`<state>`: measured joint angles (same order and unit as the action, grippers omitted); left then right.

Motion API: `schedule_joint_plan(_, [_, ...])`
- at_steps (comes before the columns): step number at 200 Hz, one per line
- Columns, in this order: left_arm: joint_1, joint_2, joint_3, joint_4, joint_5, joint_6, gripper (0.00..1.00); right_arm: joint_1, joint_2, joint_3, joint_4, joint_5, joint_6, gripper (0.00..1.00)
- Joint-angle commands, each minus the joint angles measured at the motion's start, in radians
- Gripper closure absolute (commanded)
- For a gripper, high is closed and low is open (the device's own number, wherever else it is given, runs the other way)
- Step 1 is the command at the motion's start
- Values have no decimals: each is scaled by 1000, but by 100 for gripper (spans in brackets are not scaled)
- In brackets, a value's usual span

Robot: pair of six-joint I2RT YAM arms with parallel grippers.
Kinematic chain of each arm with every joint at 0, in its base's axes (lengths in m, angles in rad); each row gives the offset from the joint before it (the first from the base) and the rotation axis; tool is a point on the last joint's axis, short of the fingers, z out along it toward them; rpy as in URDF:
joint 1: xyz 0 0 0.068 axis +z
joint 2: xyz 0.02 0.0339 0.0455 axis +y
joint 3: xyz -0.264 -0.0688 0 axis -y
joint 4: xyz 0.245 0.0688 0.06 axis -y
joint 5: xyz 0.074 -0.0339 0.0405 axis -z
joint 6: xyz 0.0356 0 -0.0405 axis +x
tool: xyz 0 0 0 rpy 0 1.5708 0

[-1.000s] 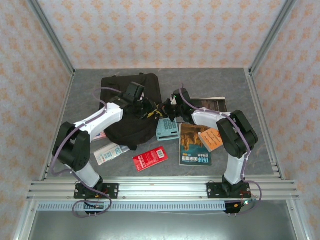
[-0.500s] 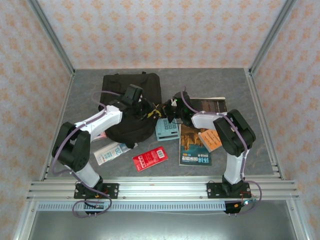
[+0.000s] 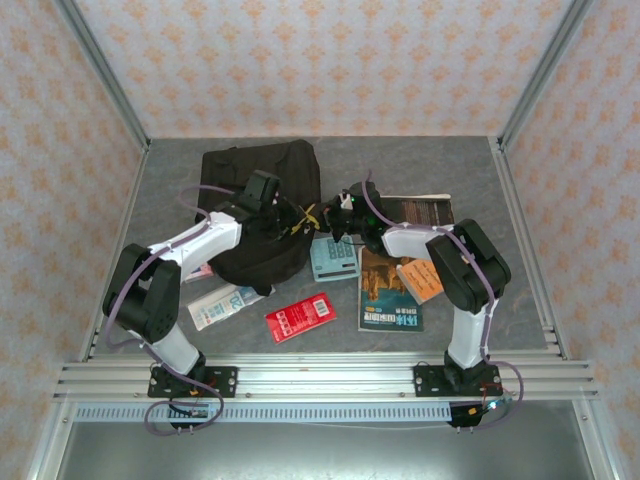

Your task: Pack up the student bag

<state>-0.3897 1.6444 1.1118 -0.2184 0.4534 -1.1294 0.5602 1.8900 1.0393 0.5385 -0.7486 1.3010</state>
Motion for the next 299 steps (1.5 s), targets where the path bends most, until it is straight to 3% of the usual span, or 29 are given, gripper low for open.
schedule_joint_plan(1, [8, -3, 31, 37, -2, -1, 82, 7, -22, 20, 50, -34, -37, 100])
schedule_joint_plan(95, [0, -24, 16, 67, 39, 23, 100, 7, -6, 49, -67, 6, -141, 100])
schedule_joint_plan(173, [0, -114, 0, -48, 11, 138, 100, 0, -18, 77, -181, 93, -220, 100])
schedule_joint_plan(299, [0, -207, -36, -208, -68, 291, 100, -23, -58, 102, -251, 112, -267, 100])
